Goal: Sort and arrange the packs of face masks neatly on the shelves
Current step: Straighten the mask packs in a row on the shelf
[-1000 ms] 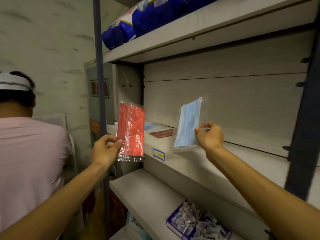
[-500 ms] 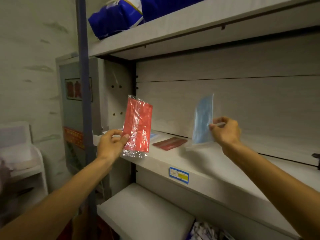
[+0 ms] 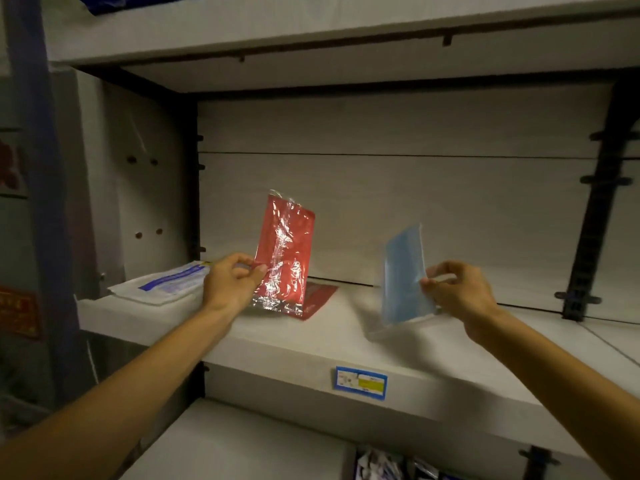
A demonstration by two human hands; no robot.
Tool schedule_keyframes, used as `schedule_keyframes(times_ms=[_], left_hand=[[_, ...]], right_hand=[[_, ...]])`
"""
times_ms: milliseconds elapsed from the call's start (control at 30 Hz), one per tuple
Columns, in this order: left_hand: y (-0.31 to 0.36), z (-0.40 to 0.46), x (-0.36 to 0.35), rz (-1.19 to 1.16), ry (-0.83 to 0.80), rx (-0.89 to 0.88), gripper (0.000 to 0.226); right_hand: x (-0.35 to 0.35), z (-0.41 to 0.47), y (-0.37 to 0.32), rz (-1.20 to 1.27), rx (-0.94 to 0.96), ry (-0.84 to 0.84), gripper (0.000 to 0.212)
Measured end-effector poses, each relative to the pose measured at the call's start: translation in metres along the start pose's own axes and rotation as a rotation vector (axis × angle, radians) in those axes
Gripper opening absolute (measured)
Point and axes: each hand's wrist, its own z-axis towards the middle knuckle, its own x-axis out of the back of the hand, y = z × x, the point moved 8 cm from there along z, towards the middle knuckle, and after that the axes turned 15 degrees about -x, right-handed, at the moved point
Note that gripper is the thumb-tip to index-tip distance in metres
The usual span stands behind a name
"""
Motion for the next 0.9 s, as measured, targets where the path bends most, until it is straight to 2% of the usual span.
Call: schedule_keyframes(times_ms=[100, 233, 533, 700, 800, 900], left_hand=[[-0.008, 0.015, -0.031, 0.0, -0.079, -0.005, 0.018], [-0.028, 0.034, -0.059, 0.118, -0.198, 0.017, 0.021], [-0.054, 0.054, -0.08, 0.464, -0.44, -0.031, 0.016], [-0.058, 0.063, -0.086, 0.587, -0.535, -0.084, 0.023], [-0.062, 0.068, -0.09, 0.614, -0.604, -0.12, 0.04], [-0.062, 0.076, -0.087, 0.567, -0.608, -0.132, 0.04]], right_hand=[[0.0, 0.015, 0.001, -0.038, -0.012, -0.013, 0.008], [-0.01, 0.028, 0.004, -0.101, -0.07, -0.071, 0.009], [-0.034, 0.042, 0.003, -0.191, -0.091, -0.081, 0.01], [-0.042, 0.037, 0.001, -0.229, -0.09, -0.042, 0.011], [-0.043, 0.032, 0.003, -0.235, -0.122, -0.026, 0.012], [-0.046, 0.028, 0.005, -0.235, -0.133, 0.007, 0.015]])
